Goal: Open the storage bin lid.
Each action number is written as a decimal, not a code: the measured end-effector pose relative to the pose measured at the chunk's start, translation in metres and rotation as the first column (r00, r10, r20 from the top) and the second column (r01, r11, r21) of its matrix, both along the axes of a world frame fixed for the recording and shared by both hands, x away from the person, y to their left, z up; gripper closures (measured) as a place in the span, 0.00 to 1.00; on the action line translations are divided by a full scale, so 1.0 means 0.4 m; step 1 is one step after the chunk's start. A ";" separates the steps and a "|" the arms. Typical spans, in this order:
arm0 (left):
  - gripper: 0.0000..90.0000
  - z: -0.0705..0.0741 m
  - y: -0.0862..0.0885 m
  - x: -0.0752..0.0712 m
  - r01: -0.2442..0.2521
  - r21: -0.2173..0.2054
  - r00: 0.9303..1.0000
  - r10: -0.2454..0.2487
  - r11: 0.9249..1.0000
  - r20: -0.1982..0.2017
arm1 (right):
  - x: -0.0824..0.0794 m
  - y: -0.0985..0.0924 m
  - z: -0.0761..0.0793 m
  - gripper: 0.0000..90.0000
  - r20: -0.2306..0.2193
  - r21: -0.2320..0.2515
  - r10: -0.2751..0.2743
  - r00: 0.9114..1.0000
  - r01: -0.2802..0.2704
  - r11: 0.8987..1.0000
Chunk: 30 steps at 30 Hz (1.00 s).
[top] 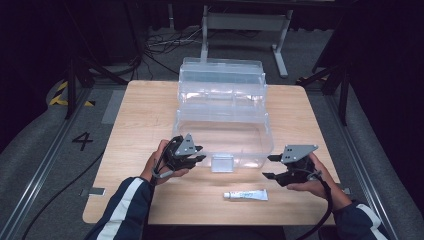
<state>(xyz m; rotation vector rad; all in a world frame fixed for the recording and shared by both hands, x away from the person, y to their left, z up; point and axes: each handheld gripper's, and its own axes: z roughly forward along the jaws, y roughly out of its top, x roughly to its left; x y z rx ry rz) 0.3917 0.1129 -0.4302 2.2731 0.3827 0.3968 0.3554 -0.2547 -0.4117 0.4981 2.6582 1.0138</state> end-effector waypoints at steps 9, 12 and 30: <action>0.73 0.000 0.000 -0.001 -0.001 -0.001 1.000 0.001 1.000 0.003 | -0.020 0.040 -0.035 0.42 -0.033 -0.063 0.065 0.997 -0.067 0.996; 0.73 -0.001 0.000 -0.001 -0.001 -0.001 1.000 0.001 1.000 0.003 | -0.024 0.057 -0.050 0.43 -0.049 -0.086 0.081 0.996 -0.085 0.993; 0.73 0.000 0.000 -0.001 -0.002 0.000 1.000 0.002 1.000 0.004 | -0.036 0.161 -0.103 0.52 -0.138 -0.184 0.180 0.974 -0.204 0.962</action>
